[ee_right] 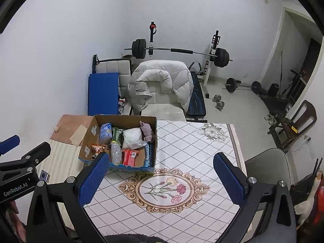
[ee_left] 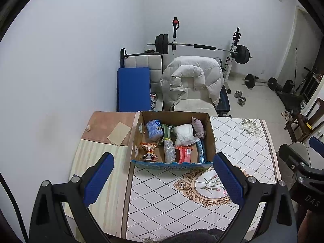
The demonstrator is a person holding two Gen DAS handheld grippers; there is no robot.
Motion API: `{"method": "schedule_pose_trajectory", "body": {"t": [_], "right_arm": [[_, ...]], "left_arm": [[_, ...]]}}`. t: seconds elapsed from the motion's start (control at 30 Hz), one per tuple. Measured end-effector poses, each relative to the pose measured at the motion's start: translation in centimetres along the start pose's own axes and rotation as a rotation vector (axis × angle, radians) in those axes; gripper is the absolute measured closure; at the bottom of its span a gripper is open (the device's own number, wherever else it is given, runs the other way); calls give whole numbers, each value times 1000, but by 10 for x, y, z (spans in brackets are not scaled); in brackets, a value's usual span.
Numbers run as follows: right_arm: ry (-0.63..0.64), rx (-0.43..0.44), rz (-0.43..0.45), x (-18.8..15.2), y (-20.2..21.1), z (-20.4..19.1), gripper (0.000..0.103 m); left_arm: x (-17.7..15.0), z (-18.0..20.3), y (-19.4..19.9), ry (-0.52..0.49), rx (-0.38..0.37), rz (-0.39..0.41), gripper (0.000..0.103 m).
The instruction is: Organize soft objects
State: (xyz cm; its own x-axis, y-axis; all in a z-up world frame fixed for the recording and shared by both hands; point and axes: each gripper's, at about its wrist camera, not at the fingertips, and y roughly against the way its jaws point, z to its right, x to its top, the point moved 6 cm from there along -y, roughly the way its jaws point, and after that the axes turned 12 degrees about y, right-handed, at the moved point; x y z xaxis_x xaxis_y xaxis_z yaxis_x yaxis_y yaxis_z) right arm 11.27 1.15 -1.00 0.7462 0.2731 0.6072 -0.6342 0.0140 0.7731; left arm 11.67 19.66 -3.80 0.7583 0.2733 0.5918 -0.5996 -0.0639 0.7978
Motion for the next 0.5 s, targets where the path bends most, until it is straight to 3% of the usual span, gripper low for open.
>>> {"method": "schedule_pose_trajectory", "body": {"t": [0.5], "right_arm": [[3,-12,7,7,-1,3,0]], "left_arm": [[8,2,2,-4,-9,17,3]]}}
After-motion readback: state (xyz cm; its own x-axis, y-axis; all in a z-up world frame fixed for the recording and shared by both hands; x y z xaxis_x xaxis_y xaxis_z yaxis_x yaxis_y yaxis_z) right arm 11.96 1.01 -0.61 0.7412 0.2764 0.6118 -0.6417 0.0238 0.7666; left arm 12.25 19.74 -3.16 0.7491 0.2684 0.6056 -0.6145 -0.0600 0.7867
